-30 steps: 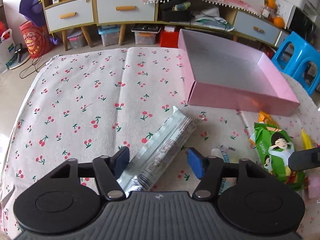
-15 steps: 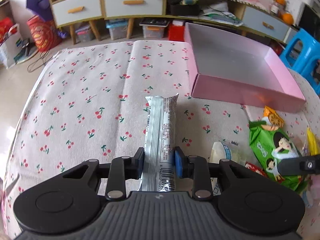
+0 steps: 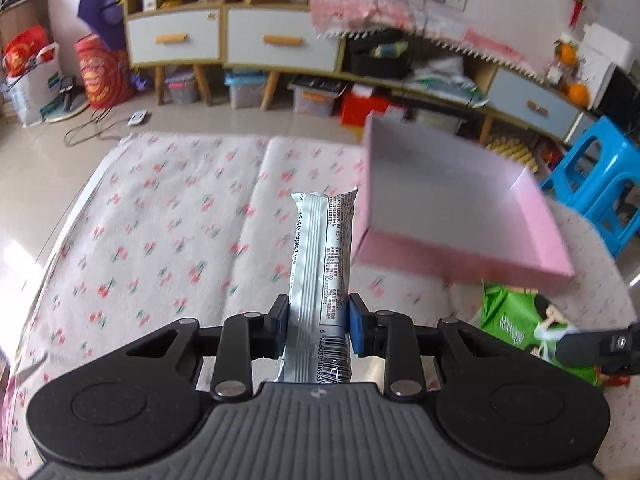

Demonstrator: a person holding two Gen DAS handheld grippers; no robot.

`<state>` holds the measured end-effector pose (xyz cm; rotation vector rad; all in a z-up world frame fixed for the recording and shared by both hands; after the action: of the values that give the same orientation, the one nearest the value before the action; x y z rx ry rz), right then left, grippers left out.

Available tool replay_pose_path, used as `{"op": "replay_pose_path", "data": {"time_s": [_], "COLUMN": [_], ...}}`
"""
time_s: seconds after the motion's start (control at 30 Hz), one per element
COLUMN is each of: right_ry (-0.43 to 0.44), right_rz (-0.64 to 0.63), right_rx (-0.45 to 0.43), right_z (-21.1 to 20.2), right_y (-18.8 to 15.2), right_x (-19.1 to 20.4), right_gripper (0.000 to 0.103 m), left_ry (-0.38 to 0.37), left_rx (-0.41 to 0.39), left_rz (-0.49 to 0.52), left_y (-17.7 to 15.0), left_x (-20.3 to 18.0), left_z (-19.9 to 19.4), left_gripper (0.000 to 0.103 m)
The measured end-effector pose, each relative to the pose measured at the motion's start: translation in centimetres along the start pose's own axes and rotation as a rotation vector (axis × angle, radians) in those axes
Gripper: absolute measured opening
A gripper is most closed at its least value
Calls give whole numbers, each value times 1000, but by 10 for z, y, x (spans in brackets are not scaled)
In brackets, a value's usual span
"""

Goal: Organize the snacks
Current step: 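Lower both held packets into the pink box and open both tools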

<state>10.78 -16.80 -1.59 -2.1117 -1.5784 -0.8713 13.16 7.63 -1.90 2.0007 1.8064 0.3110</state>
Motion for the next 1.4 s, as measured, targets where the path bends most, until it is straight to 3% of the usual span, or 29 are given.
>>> {"op": "replay_pose_path", "data": {"time_s": [0.2,0.47,0.6,0.77,0.9,1.27,1.4], "right_ry": [-14,-66,-110,-210,-286,-361,-382], "right_rz": [3,-43,-82,-130,-193,-240,-245], "right_rx": [-119,-255,-293,-290,-272,-199,-217], "right_z": [-20,-15,-3,10,21,28,28], "right_y": [36,76,83,83,80,68,66], "right_x": [-6,-38,-52,-61,-57,-44,-42], "right_gripper": [46,47,47,47,47,47,47], "left_ry": [-41,-86,-31,61,92,104,95], "left_rx": [-34,-121,-189,-210,-193,-49,-8], "left_rz": [73,172,250,318,330,317,287], "left_y": [32,64,62,53,46,32,33], "left_x": [-31,-63,-74,-78,-75,-74,-72], "left_z": [12,59,82,84,80,73,73], "left_gripper": [27,27,27,27,27,27,27]}}
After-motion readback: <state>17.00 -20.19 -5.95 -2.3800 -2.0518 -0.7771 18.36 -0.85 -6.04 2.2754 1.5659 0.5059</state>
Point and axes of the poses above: each gripper's, at about its wrist camera, not at the fingertips, and z roughly the way its jaws point, x to its left, y to its top, the point moved 1 cm from there along z, roughly the way its jaws point, and after that the axes turned 12 degrees about x, right-handed, at the moved point
